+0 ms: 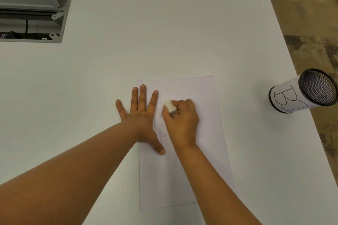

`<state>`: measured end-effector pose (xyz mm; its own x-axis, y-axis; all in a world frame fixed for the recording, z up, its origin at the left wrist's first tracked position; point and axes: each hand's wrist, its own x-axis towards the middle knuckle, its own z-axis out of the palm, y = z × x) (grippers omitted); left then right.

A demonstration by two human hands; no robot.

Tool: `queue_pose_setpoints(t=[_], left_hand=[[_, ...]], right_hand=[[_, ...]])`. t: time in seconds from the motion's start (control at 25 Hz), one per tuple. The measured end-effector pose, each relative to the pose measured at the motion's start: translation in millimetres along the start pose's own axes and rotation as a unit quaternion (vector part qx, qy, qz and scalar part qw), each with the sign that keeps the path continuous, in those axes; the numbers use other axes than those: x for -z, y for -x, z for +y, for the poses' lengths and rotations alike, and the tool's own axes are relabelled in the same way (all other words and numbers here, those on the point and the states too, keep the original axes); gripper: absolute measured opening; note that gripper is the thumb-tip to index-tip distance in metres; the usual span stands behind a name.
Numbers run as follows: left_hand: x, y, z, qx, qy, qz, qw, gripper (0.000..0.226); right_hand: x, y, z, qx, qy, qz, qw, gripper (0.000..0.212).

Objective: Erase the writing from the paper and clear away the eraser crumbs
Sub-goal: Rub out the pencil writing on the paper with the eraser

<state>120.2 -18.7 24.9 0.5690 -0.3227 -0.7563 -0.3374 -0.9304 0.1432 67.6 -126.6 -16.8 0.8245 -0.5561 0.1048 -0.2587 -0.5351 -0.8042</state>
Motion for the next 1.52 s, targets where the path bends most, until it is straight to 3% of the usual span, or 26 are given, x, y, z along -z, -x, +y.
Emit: queue_pose_setpoints(t=[0.08, 0.24, 0.4, 0.6, 0.8, 0.96, 1.12, 1.32, 1.52], left_hand=[[0, 0, -1, 0.000, 0.003, 0.002, 1.000, 0.159], [-1, 0, -1, -0.009, 0.010, 0.006, 1.000, 0.159], [-1, 0, -1, -0.003, 0.004, 0.007, 1.000, 0.159], [-1, -1, -1, -0.010, 0.011, 0.010, 1.000, 0.159], [-1, -2, -2, -0.005, 0.009, 0.012, 1.000, 0.159], [-1, -2, -1, -0.006, 0.013, 0.009, 1.000, 0.160], [-1, -2, -1, -0.003, 0.008, 0.007, 1.000, 0.159], [-3, -3, -2, -0.007, 0.009, 0.008, 1.000, 0.160], [0, -1, 0, -0.010, 0.017, 0.018, 1.000, 0.158]], right_hand=[[5, -3, 2, 0.013, 0.001, -0.012, 1.000, 0.020], [24, -30, 22, -0.075, 0.002, 0.092, 0.993, 0.018], [2, -2, 1, 0.018, 0.005, -0.014, 1.000, 0.019], [23, -36, 20, -0.068, 0.009, 0.086, 0.994, 0.018], [10, -18, 7, 0.002, 0.020, 0.013, 1.000, 0.017], [22, -37, 18, -0.070, 0.011, 0.087, 0.994, 0.016], [12, -15, 6, -0.001, 0.024, 0.004, 1.000, 0.018], [30, -32, 16, -0.074, -0.014, 0.068, 0.995, 0.017], [20, 29, 11, -0.012, -0.027, -0.012, 0.999, 0.018]])
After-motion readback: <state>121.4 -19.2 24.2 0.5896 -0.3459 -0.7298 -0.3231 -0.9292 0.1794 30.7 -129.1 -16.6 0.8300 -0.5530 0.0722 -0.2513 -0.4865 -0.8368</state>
